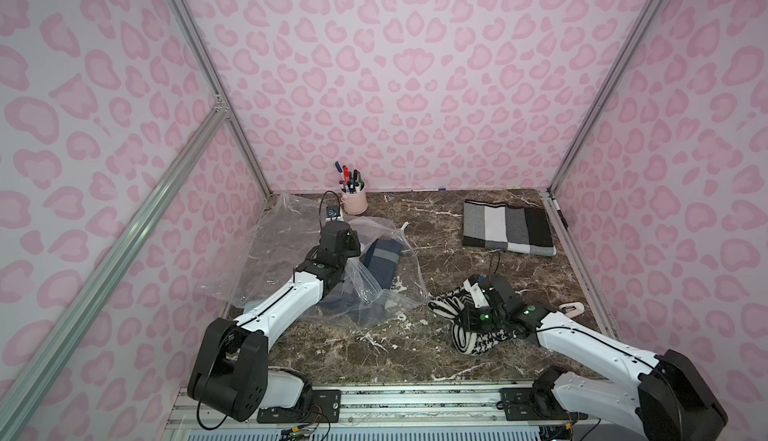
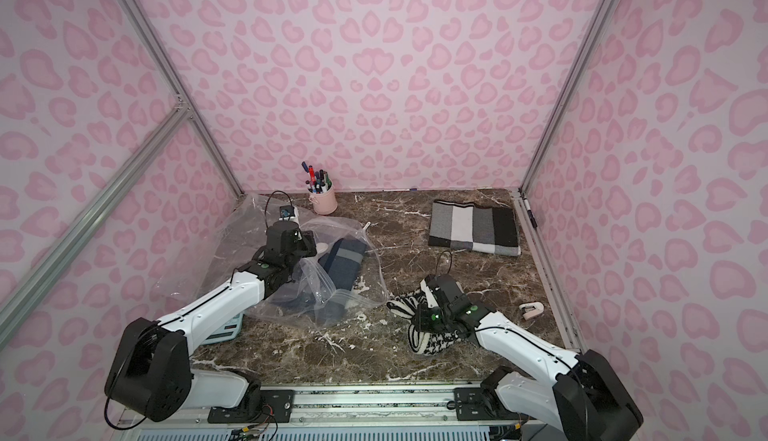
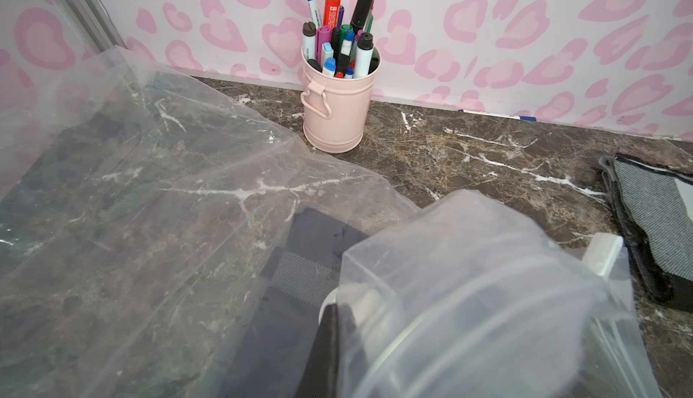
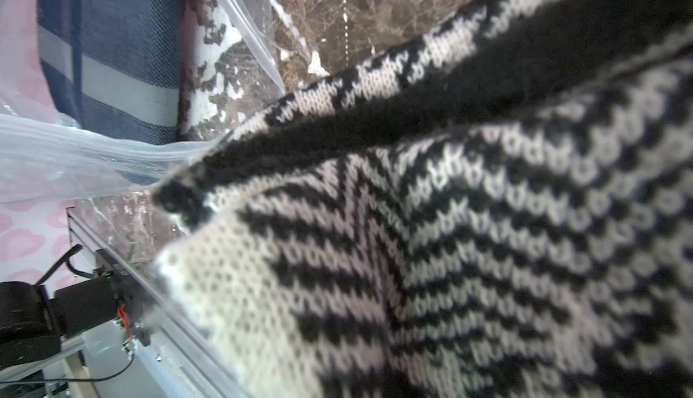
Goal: Take the blanket out of the vacuum bag
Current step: Pick up the blanket at the center of the board.
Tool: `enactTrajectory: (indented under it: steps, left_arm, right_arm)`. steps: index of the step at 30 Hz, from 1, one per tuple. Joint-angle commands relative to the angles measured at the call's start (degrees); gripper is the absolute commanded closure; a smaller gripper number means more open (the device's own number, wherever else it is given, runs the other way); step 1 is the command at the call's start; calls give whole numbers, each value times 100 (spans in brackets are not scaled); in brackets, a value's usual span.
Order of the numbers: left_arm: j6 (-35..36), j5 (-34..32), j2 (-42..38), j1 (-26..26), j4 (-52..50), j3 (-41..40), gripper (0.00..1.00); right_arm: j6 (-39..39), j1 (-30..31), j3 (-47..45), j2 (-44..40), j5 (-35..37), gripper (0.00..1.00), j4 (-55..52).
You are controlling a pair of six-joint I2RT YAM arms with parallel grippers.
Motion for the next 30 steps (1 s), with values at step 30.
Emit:
enactTrajectory:
  steps: [30]
  left_arm:
    - [-53, 294, 192, -6, 148, -6, 96]
  right_arm:
    - [-705, -2923, 2005, -702, -871, 100, -92]
